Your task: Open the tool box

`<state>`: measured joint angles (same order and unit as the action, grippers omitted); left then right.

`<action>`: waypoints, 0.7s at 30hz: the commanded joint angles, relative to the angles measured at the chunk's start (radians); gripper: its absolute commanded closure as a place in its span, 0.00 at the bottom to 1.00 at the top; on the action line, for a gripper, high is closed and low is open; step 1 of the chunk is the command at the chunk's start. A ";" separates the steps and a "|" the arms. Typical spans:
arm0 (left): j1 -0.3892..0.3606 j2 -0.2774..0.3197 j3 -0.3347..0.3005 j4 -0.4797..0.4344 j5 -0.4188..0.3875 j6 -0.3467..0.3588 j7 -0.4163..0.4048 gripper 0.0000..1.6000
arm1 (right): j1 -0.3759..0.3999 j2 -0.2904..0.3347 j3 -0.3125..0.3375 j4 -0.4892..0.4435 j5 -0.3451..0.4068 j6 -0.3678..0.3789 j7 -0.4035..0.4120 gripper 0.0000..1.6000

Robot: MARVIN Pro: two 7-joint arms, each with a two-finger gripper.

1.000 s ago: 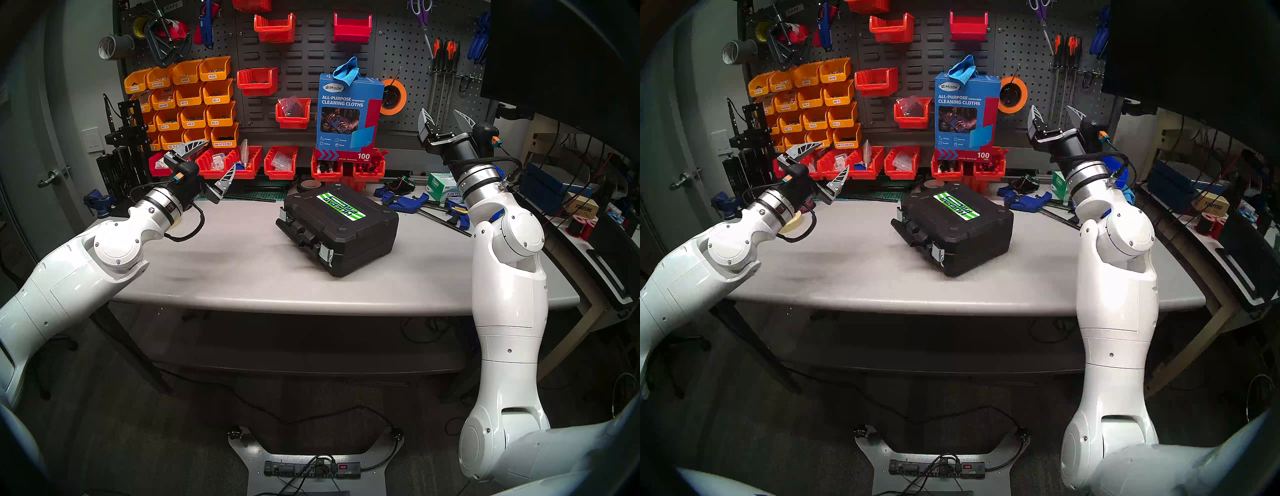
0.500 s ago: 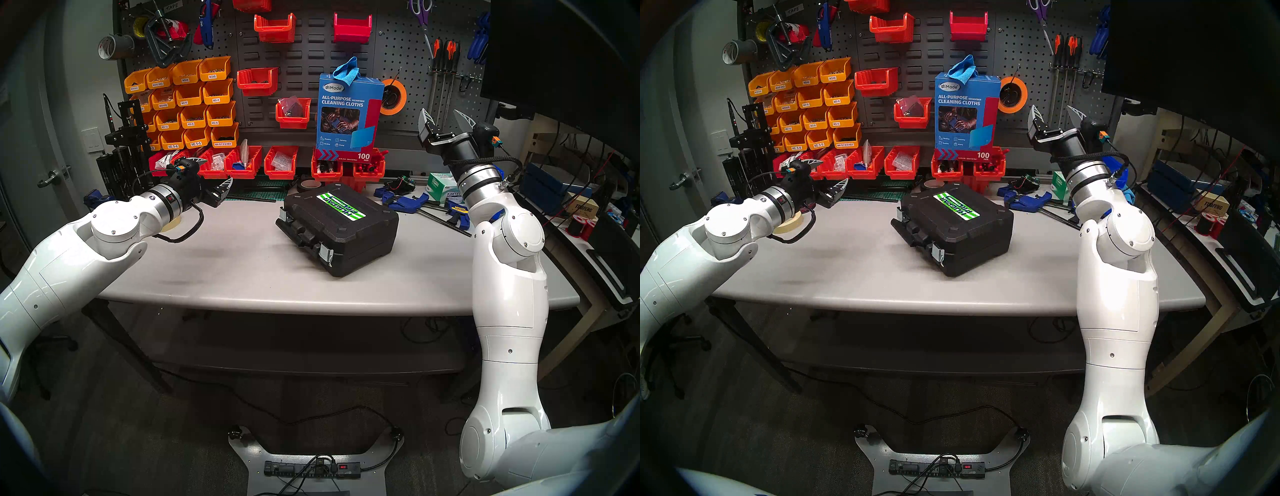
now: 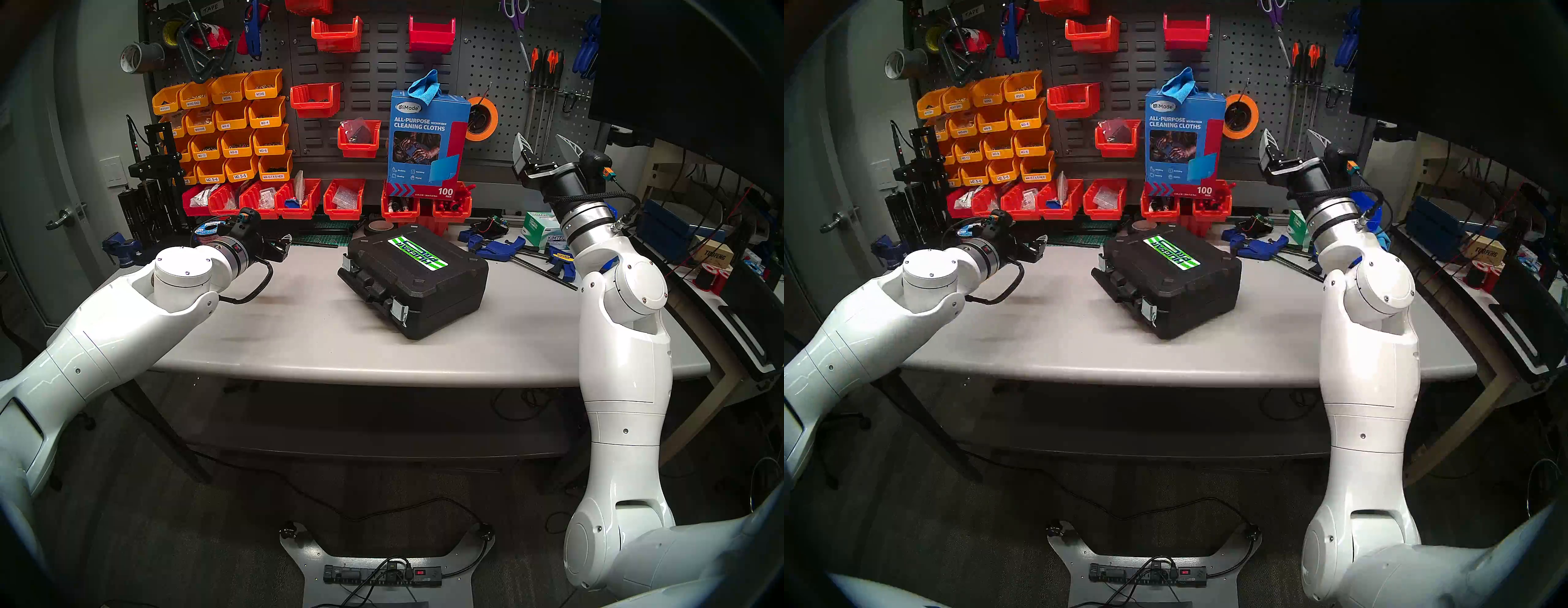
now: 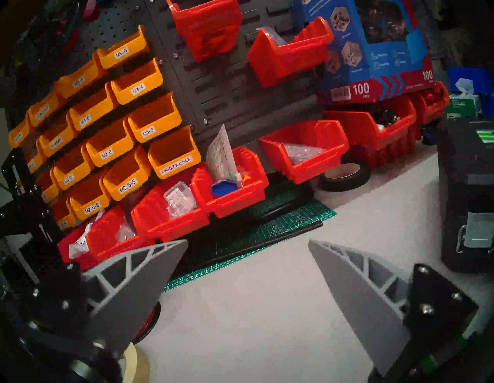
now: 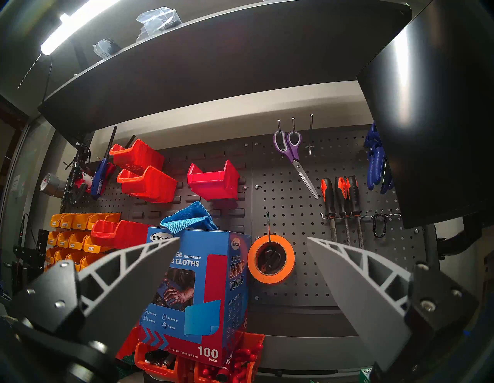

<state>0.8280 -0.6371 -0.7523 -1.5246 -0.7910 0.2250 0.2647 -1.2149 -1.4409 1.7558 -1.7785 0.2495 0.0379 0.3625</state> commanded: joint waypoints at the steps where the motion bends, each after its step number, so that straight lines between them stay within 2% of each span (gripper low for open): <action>1: -0.004 -0.085 -0.009 0.044 0.012 -0.047 0.079 0.00 | 0.003 0.002 0.002 -0.017 0.001 0.000 0.001 0.00; 7: 0.000 -0.126 0.004 0.098 0.024 -0.091 0.107 0.00 | 0.003 0.003 0.001 -0.017 0.002 0.000 -0.001 0.00; 10: 0.004 -0.166 0.011 0.143 0.043 -0.134 0.138 0.00 | 0.003 0.004 0.000 -0.017 0.003 -0.001 -0.002 0.00; 21: 0.008 -0.212 0.013 0.207 0.066 -0.207 0.175 0.00 | 0.002 0.007 -0.002 -0.018 0.005 -0.001 -0.004 0.00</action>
<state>0.8444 -0.8081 -0.7329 -1.3391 -0.7394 0.0702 0.4148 -1.2156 -1.4363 1.7522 -1.7800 0.2536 0.0379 0.3576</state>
